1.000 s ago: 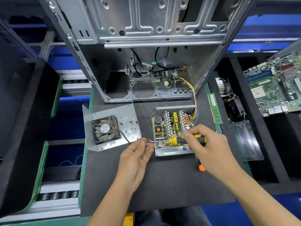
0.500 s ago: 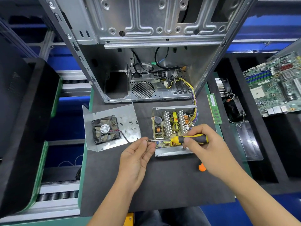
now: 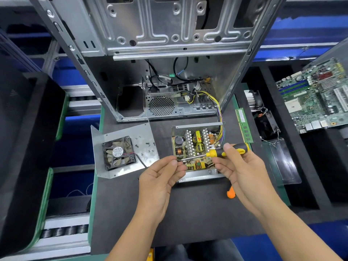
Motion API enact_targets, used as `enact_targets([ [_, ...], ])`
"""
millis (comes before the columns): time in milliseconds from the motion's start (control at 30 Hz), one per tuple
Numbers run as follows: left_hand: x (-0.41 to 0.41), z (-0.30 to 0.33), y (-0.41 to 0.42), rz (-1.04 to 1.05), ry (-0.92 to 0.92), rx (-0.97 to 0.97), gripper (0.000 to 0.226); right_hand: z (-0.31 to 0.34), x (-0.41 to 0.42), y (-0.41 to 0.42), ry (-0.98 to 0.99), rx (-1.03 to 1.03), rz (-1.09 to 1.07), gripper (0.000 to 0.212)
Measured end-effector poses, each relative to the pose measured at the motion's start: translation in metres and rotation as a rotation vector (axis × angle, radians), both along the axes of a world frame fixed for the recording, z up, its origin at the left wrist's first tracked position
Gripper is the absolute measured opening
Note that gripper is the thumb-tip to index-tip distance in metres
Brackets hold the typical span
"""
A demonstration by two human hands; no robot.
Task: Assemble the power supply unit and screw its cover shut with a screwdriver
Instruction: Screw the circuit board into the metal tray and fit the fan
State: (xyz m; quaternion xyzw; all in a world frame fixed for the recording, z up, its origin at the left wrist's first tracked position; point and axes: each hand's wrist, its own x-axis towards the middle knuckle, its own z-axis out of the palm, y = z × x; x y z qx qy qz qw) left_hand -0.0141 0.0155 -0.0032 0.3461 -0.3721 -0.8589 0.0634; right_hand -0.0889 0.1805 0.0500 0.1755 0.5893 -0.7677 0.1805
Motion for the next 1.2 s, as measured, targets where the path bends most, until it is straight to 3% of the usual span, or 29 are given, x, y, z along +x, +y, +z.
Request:
enact_targets([
  [467, 0.001, 0.003, 0.007, -0.062, 0.029, 0.013, 0.021, -0.01, -0.002, 0.015, -0.132, -0.101, -0.074, 0.016],
  [667, 0.004, -0.008, -0.004, -0.023, 0.014, -0.094, 0.019, -0.009, -0.016, 0.041, -0.062, -0.074, -0.189, 0.017],
  [833, 0.013, -0.032, -0.013, -0.048, -0.086, -0.359, 0.011, -0.01, -0.034, 0.082, 0.079, 0.109, -0.29, 0.013],
  [900, 0.018, -0.046, -0.013, -0.094, -0.156, -0.489, 0.018, -0.012, -0.038, 0.095, 0.142, 0.226, -0.287, 0.011],
  [1067, 0.026, -0.06, -0.005, -0.185, -0.203, -0.671, 0.028, -0.022, -0.04, 0.106, 0.265, 0.525, -0.157, 0.012],
  [1200, 0.024, -0.059, -0.003, -0.195, -0.191, -0.739, 0.032, -0.031, -0.035, 0.1, 0.299, 0.579, -0.067, 0.011],
])
